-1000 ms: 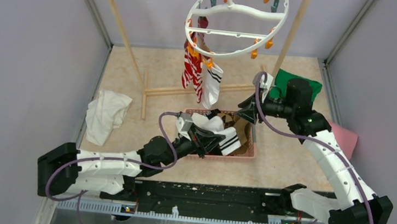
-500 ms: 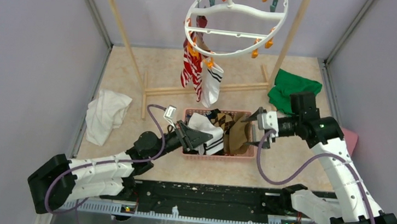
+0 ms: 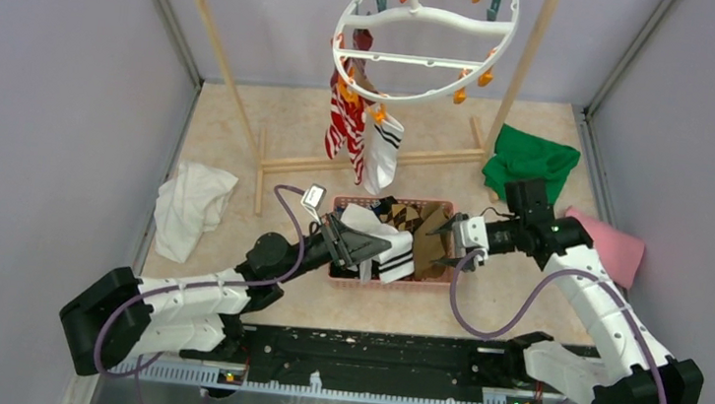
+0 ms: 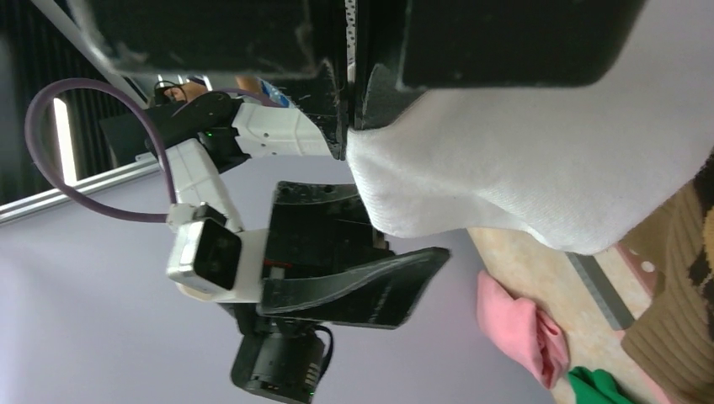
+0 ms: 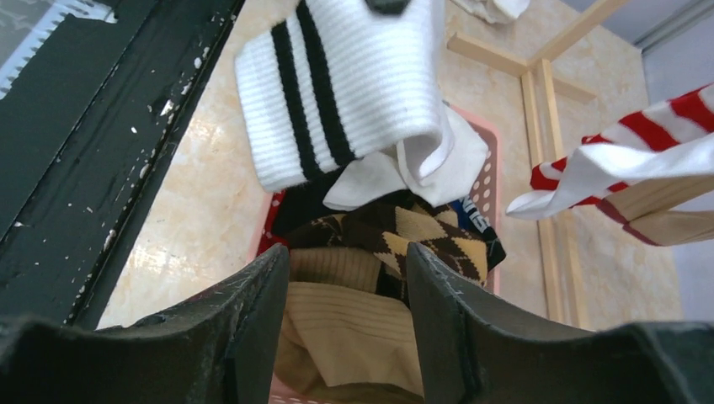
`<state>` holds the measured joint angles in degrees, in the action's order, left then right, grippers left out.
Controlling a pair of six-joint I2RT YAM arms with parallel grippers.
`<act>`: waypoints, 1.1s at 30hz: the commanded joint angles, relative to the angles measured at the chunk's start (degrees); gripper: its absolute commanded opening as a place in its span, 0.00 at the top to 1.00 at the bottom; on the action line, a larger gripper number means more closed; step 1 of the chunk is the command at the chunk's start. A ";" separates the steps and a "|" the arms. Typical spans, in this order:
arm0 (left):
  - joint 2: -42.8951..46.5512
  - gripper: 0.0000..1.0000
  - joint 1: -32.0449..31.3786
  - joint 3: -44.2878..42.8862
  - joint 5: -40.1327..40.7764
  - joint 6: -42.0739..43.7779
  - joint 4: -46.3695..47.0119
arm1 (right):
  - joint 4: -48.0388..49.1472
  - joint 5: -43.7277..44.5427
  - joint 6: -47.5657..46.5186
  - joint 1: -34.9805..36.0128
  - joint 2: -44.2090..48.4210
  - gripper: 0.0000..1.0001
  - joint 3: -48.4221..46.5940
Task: Clip the socks to the hanger
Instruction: Pick up the sock from the bin.
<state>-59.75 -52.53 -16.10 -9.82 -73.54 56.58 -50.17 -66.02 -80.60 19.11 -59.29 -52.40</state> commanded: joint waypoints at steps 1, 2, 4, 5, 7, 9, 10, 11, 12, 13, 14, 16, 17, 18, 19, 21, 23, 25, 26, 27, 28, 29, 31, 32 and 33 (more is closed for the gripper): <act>-1.95 1.00 0.40 -3.28 -2.18 -4.23 9.33 | 13.52 0.19 7.98 1.10 -0.92 0.52 3.31; -2.38 1.00 0.41 -3.70 -2.57 -4.24 9.22 | 15.63 0.99 9.49 1.51 -1.01 0.59 3.87; -2.94 1.00 0.50 -4.32 -2.93 -4.50 9.24 | 20.43 2.09 14.40 2.14 -1.32 0.79 4.60; -3.26 1.00 0.50 -4.56 -2.95 -4.51 9.33 | 22.02 2.06 16.05 2.34 -1.50 0.84 4.67; -4.05 1.00 0.50 -4.79 -2.56 -4.86 9.78 | 24.44 2.03 19.20 3.05 -1.90 0.87 4.48; -5.24 1.00 0.50 -4.97 -2.03 -5.45 10.87 | 25.72 0.77 21.81 3.67 -2.22 0.87 4.21; -5.85 1.00 0.50 -5.07 -1.84 -5.86 11.74 | 25.90 -0.35 22.62 3.87 -2.20 0.84 4.09; -6.54 1.00 0.58 -5.16 -1.72 -6.26 12.41 | 25.80 -1.39 23.55 3.90 -2.09 0.81 3.79; -7.13 1.00 0.67 -5.30 -1.63 -6.80 13.02 | 25.59 -2.28 24.47 3.91 -1.88 0.79 3.41; -7.77 1.00 0.74 -5.34 -1.60 -7.18 13.77 | 24.71 -3.43 25.11 3.94 -1.68 0.77 2.87; -8.23 1.00 0.88 -5.42 -1.41 -7.46 13.89 | 22.95 -4.97 24.86 3.92 -1.51 0.75 2.19; -8.96 1.00 1.29 -5.44 -0.66 -7.64 13.49 | 15.76 -10.26 19.38 3.90 -1.32 0.70 0.27; -9.27 1.00 1.56 -5.37 -0.14 -7.72 13.15 | 11.12 -12.75 15.03 3.93 -1.31 0.67 -0.74; -9.54 1.00 1.97 -5.23 0.28 -7.76 12.86 | 7.32 -14.46 11.22 3.92 -1.23 0.65 -1.60; -9.71 1.00 2.38 -5.07 0.62 -7.78 12.71 | 5.43 -15.11 9.83 3.90 -1.03 0.64 -2.25; -10.19 1.00 3.11 -4.64 1.25 -8.33 12.60 | 4.09 -13.97 9.89 3.89 -0.71 0.63 -3.36; -10.79 1.00 3.55 -4.35 1.57 -8.89 12.88 | 5.86 -10.72 12.14 3.91 -0.50 0.63 -3.98; -11.85 1.00 3.58 -4.38 1.17 -9.36 13.43 | 11.43 -6.39 18.96 3.87 -0.39 0.63 -3.86; -12.52 1.00 3.58 -4.46 0.70 -9.69 13.94 | 14.01 -4.25 23.52 3.91 -0.51 0.62 -3.96; -13.21 1.00 3.58 -4.54 0.16 -9.98 14.37 | 16.26 -2.35 26.40 3.91 -0.61 0.62 -4.18; -13.81 1.00 3.58 -4.56 -0.25 -10.37 14.88 | 18.09 -0.84 28.70 3.91 -0.91 0.61 -4.66; -14.56 1.00 3.58 -4.48 -0.48 -10.69 15.45 | 19.08 0.17 30.26 3.91 -1.18 0.60 -5.43; -16.04 1.00 3.66 -4.23 -0.95 -11.34 16.93 | 19.22 1.60 30.94 3.89 -1.86 0.60 -7.36; -16.85 1.00 3.67 -4.16 -1.10 -11.59 17.76 | 18.76 2.45 30.85 4.10 -2.12 0.60 -8.37; -17.56 1.00 3.67 -4.06 -1.28 -11.91 18.77 | 18.19 3.50 30.52 4.34 -2.33 0.60 -9.23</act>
<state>-74.94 -49.06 -19.53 -9.87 -83.13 67.61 -35.64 -66.67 -54.35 22.68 -61.08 -55.70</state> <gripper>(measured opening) 0.014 0.400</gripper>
